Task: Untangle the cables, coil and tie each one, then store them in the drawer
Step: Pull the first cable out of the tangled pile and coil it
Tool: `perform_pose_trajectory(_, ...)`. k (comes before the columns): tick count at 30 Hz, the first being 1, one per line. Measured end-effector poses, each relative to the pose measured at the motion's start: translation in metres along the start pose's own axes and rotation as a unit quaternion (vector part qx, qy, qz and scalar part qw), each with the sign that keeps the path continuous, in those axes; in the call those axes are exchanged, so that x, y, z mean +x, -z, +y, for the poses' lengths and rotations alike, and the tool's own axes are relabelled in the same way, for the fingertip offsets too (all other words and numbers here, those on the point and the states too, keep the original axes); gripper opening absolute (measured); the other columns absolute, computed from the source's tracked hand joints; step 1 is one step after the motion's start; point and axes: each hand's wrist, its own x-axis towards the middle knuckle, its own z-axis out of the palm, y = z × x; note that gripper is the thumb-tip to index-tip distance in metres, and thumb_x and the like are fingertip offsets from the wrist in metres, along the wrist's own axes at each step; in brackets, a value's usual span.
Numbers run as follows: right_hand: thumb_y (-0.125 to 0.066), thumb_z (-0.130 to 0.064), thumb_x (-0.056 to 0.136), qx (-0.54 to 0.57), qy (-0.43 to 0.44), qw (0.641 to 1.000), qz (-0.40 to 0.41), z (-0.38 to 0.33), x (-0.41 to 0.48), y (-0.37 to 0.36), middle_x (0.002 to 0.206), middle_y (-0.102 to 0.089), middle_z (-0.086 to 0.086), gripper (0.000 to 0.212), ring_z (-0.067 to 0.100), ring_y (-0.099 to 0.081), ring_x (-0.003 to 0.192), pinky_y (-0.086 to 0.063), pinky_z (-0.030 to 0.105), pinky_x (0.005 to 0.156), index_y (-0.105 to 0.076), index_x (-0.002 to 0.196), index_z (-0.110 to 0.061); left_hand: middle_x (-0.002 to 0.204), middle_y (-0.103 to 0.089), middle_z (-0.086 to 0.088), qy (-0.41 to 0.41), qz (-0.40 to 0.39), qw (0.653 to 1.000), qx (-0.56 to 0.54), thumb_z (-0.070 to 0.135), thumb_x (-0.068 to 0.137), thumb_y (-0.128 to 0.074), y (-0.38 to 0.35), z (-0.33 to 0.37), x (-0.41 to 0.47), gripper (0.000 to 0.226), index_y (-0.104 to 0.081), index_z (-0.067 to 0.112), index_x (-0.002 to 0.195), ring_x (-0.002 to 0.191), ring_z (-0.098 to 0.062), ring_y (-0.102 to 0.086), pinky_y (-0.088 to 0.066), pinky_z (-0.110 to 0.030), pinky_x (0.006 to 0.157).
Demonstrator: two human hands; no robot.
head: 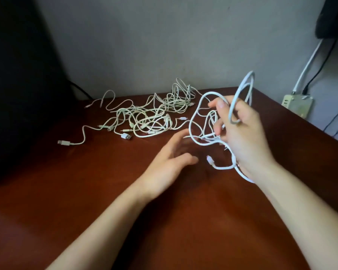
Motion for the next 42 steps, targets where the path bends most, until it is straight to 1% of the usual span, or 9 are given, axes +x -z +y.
perform_pose_trajectory(4, -0.048, -0.015, 0.099, 0.024, -0.021, 0.996, -0.085, -0.002, -0.006, -0.005, 0.076, -0.055, -0.004, 0.018, 0.004, -0.053, 0.063, -0.033, 0.010, 0.045, -0.059, 0.090, -0.026, 0.099, -0.070, -0.004, 0.040, 0.101, 0.984, -0.140, 0.031, 0.083, -0.066, -0.013, -0.002, -0.017, 0.038, -0.055, 0.017, 0.116, 0.092, -0.018, -0.070, -0.050, -0.032, 0.093)
perform_pose_trajectory(7, -0.055, -0.015, 0.095, -0.006, -0.062, 0.983, -0.170, 0.003, -0.009, -0.005, 0.105, -0.059, -0.001, 0.020, 0.001, -0.063, 0.085, -0.041, 0.014, 0.056, -0.058, 0.110, -0.028, 0.064, -0.055, -0.004, 0.023, 0.198, 0.967, -0.156, 0.014, 0.095, -0.051, 0.001, -0.001, -0.018, 0.013, -0.060, 0.010, 0.103, 0.055, -0.012, -0.057, -0.056, -0.025, 0.066)
perform_pose_trajectory(10, -0.060, -0.017, 0.091, -0.042, -0.112, 0.970, -0.210, 0.007, -0.008, -0.002, 0.130, -0.053, -0.013, 0.039, -0.006, -0.060, 0.094, -0.045, 0.016, 0.053, -0.052, 0.128, -0.028, 0.053, -0.049, 0.001, 0.045, 0.253, 0.948, -0.187, 0.008, 0.097, -0.047, 0.023, 0.000, -0.016, 0.017, -0.064, 0.009, 0.095, 0.045, -0.005, -0.045, -0.050, -0.019, 0.052)
perform_pose_trajectory(18, -0.060, -0.018, 0.092, -0.126, -0.139, 0.958, -0.216, 0.011, -0.001, 0.007, 0.104, -0.066, -0.008, 0.024, 0.007, -0.069, 0.072, -0.047, 0.015, 0.051, -0.062, 0.114, -0.026, 0.056, -0.050, 0.002, 0.022, 0.414, 0.859, -0.302, 0.005, 0.096, -0.052, 0.081, -0.004, -0.009, 0.012, -0.062, 0.003, 0.101, 0.045, -0.003, -0.049, -0.051, -0.017, 0.054)
perform_pose_trajectory(22, -0.063, -0.023, 0.090, -0.135, -0.146, 0.963, -0.185, 0.013, 0.002, 0.008, 0.079, -0.071, -0.007, 0.007, 0.005, -0.057, 0.050, -0.040, 0.013, 0.045, -0.067, 0.096, -0.025, 0.058, -0.052, 0.002, -0.002, 0.438, 0.854, -0.282, 0.010, 0.098, -0.050, 0.089, -0.004, -0.013, 0.014, -0.062, 0.006, 0.092, 0.047, -0.003, -0.053, -0.052, -0.018, 0.058)
perform_pose_trajectory(27, -0.069, -0.026, 0.085, -0.184, -0.104, 0.969, -0.128, 0.018, 0.007, 0.011, 0.077, -0.069, 0.006, 0.004, 0.009, -0.052, 0.047, -0.039, 0.019, 0.049, -0.069, 0.086, -0.023, 0.052, -0.054, 0.006, -0.015, 0.440, 0.875, -0.200, 0.013, 0.100, -0.047, 0.084, 0.000, -0.018, 0.016, -0.062, 0.008, 0.097, 0.048, -0.004, -0.053, -0.054, -0.019, 0.063)
perform_pose_trajectory(31, -0.069, -0.043, 0.082, -0.413, -0.015, 0.910, -0.019, 0.022, 0.016, 0.024, 0.062, -0.061, -0.004, 0.025, 0.016, -0.058, 0.066, -0.039, 0.027, 0.060, -0.057, 0.075, -0.022, 0.056, -0.056, 0.006, -0.013, 0.424, 0.887, -0.182, 0.015, 0.098, -0.051, 0.081, 0.002, -0.020, 0.014, -0.063, 0.008, 0.100, 0.050, -0.004, -0.055, -0.054, -0.020, 0.067)
perform_pose_trajectory(36, -0.060, -0.067, 0.074, -0.563, -0.090, 0.817, -0.086, 0.023, 0.016, 0.034, 0.103, -0.058, -0.004, 0.039, 0.025, -0.057, 0.097, -0.044, 0.035, 0.076, -0.055, 0.088, -0.032, 0.056, -0.054, 0.004, -0.025, 0.371, 0.901, -0.225, 0.014, 0.098, -0.052, 0.073, 0.007, -0.022, 0.011, -0.061, 0.007, 0.095, 0.051, -0.005, -0.052, -0.054, -0.020, 0.062)
perform_pose_trajectory(42, -0.062, -0.082, 0.038, -0.486, -0.093, 0.854, -0.159, 0.007, 0.004, 0.023, 0.150, -0.028, -0.004, 0.088, 0.020, -0.050, 0.122, -0.040, 0.039, 0.104, -0.048, 0.117, -0.045, 0.057, -0.054, 0.001, -0.030, 0.312, 0.891, -0.328, 0.011, 0.099, -0.047, 0.063, 0.014, -0.021, 0.013, -0.058, 0.008, 0.094, 0.049, -0.005, -0.054, -0.054, -0.019, 0.060)
